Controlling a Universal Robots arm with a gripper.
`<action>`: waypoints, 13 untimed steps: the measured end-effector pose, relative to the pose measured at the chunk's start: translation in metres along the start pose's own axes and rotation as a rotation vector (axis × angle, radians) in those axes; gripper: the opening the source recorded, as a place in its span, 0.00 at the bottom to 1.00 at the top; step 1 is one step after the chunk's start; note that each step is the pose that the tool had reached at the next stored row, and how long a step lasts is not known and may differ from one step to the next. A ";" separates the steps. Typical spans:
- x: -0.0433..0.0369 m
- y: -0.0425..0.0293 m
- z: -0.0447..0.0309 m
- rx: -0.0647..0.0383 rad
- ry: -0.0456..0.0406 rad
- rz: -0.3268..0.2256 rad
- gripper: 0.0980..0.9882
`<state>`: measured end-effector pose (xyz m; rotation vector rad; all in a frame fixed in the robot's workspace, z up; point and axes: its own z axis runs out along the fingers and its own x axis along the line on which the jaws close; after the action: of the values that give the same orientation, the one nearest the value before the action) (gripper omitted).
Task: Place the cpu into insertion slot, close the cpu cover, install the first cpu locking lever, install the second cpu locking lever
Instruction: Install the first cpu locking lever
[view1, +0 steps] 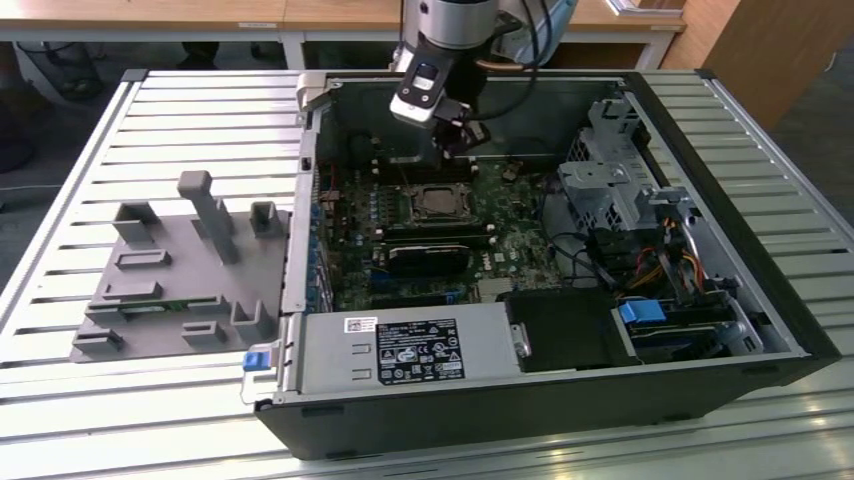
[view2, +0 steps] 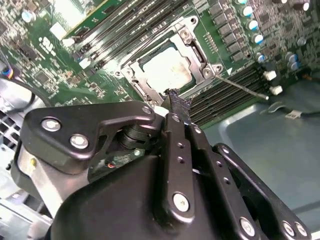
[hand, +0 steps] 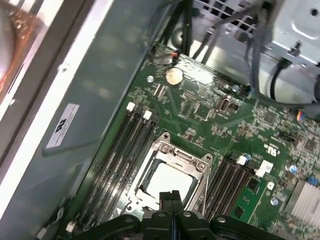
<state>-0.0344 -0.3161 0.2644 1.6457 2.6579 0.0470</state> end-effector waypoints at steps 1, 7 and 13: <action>0.0000 0.0000 0.0003 0.000 0.0006 -0.018 0.01; 0.0000 0.0000 0.0013 0.000 0.0042 -0.127 0.01; 0.0000 0.0000 0.0015 0.001 0.0079 -0.236 0.01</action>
<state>-0.0343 -0.3161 0.2630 1.3222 2.8368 0.0495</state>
